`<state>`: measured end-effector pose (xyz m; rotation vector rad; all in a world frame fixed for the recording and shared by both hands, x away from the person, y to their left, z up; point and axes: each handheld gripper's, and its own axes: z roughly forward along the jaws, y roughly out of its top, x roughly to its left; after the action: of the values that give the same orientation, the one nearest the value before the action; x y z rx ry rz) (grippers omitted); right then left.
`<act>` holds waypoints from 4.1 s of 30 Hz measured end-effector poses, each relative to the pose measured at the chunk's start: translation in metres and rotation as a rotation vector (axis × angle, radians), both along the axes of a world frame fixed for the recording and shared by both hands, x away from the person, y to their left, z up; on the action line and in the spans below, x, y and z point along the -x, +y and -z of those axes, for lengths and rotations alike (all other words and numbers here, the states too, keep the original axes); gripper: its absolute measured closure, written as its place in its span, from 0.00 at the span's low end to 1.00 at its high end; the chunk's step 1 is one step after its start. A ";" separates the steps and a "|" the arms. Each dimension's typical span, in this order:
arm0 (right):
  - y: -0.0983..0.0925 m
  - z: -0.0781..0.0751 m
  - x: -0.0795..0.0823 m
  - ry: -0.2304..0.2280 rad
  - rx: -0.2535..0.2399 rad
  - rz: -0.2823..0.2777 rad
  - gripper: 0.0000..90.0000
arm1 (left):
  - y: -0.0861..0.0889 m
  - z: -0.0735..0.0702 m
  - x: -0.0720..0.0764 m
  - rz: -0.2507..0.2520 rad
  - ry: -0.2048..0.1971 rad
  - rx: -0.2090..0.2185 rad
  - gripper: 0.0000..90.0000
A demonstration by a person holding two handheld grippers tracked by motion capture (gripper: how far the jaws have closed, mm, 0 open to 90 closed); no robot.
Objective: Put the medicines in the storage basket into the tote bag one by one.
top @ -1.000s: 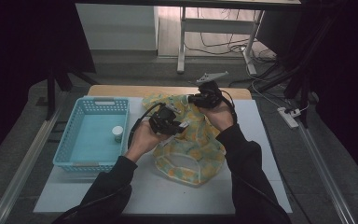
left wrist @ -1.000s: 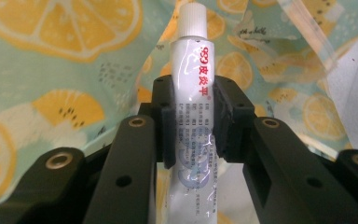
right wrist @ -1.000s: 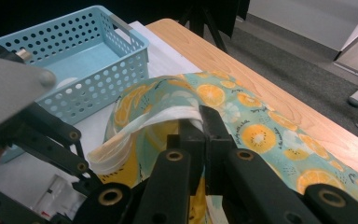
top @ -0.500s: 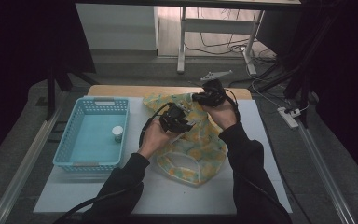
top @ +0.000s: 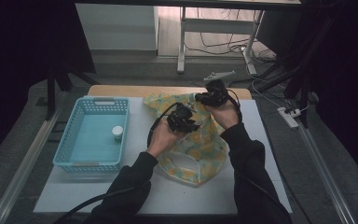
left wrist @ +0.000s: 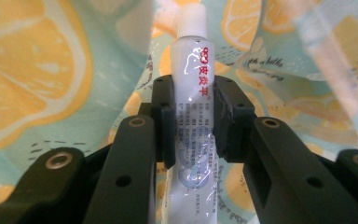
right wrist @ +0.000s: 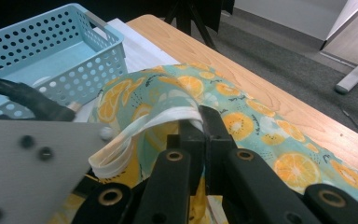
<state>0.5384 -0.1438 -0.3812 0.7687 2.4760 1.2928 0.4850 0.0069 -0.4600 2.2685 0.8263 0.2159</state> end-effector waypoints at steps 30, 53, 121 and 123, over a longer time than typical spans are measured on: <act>0.003 0.005 -0.002 0.015 0.014 0.017 0.99 | 0.017 0.020 -0.015 -0.016 -0.056 0.003 0.59; -0.001 0.012 -0.004 0.031 0.011 0.020 0.98 | 0.039 -0.015 0.013 0.024 -0.071 0.106 0.26; -0.006 0.016 -0.001 0.042 0.006 0.010 0.98 | 0.271 -0.013 0.075 -0.319 -0.063 0.052 0.00; -0.006 0.015 -0.001 0.041 0.005 0.009 0.98 | 0.276 -0.007 0.075 -0.320 -0.056 0.042 0.00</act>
<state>0.5392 -0.1497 -0.3966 0.8128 2.5034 1.2803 0.4099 0.2834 -0.4526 2.0716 1.1510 0.4023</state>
